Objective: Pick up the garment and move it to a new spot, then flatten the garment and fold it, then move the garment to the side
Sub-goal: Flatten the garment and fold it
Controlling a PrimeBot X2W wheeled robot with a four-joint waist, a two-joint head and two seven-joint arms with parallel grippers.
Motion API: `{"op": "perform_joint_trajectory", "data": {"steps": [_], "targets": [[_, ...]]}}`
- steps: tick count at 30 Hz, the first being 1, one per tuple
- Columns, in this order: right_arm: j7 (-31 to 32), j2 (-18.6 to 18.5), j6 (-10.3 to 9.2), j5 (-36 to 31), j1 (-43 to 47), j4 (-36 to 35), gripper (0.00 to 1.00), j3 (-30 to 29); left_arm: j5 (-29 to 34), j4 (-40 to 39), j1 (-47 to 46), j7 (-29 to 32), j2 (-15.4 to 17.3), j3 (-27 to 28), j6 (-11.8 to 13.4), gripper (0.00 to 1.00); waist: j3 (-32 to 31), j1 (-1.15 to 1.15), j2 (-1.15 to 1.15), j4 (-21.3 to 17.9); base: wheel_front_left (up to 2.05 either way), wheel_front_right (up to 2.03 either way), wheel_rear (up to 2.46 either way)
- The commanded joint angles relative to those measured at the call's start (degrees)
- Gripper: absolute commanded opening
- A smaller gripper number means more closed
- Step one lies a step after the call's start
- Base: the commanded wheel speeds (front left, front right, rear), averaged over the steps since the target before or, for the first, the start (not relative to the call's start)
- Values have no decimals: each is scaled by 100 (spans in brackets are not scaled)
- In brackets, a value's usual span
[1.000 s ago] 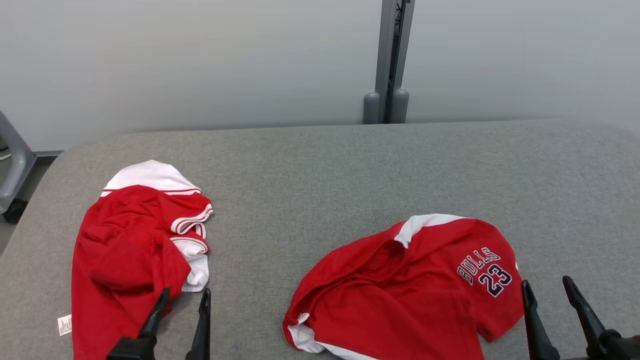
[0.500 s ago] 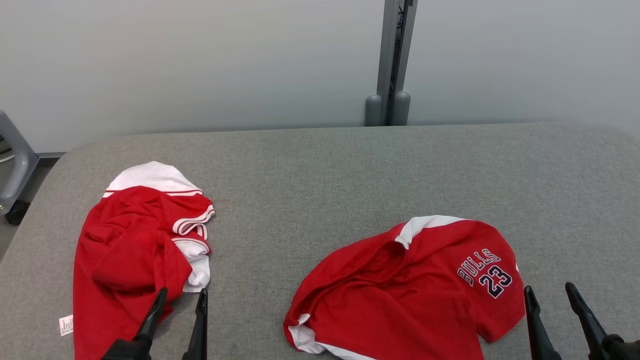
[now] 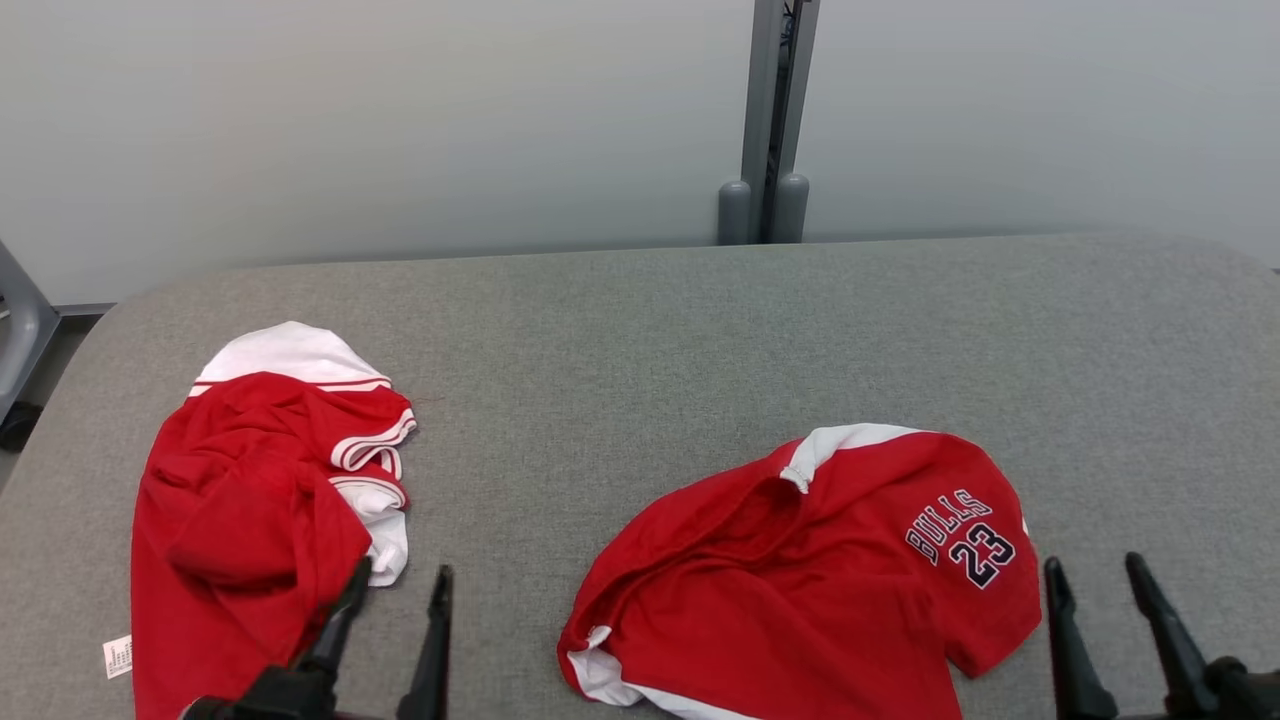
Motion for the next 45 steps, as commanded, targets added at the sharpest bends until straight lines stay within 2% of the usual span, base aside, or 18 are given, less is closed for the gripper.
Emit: {"op": "perform_joint_trajectory", "data": {"steps": [1,3,7,12,16,20,29,45], "targets": [[-9,-10,3,36,-12,34,100,71,52,-51,-119,-28,-5,-89,-74,100,25,0,0,-25,0,0,0],[131,-239,2,88,13,139,100,308,113,-128,-203,64,31,-367,-198,100,53,0,0,-61,0,0,0],[1049,-732,2,299,151,-11,100,922,146,-425,-380,681,258,-962,-363,100,166,0,0,-158,0,0,0],[2210,-1237,2,716,530,-428,100,1526,-153,-889,-374,1806,660,-1585,-413,100,339,0,0,-327,0,0,0],[2742,-1540,1,963,827,-587,100,1823,-516,-1326,-273,2514,963,-1869,-414,100,481,0,0,-431,0,0,0],[2848,-1603,2,992,806,-649,100,1927,-631,-1526,-298,2852,1193,-1878,-416,100,630,0,0,-544,0,0,0],[2627,-1333,2,835,116,-351,100,2223,-781,-1510,-599,3444,1407,-2097,-412,100,875,0,0,-610,0,0,0],[2459,-1294,2,925,-264,39,100,2494,-843,-1160,-932,3504,1464,-2196,-413,100,1094,0,0,-577,0,0,0]]}}
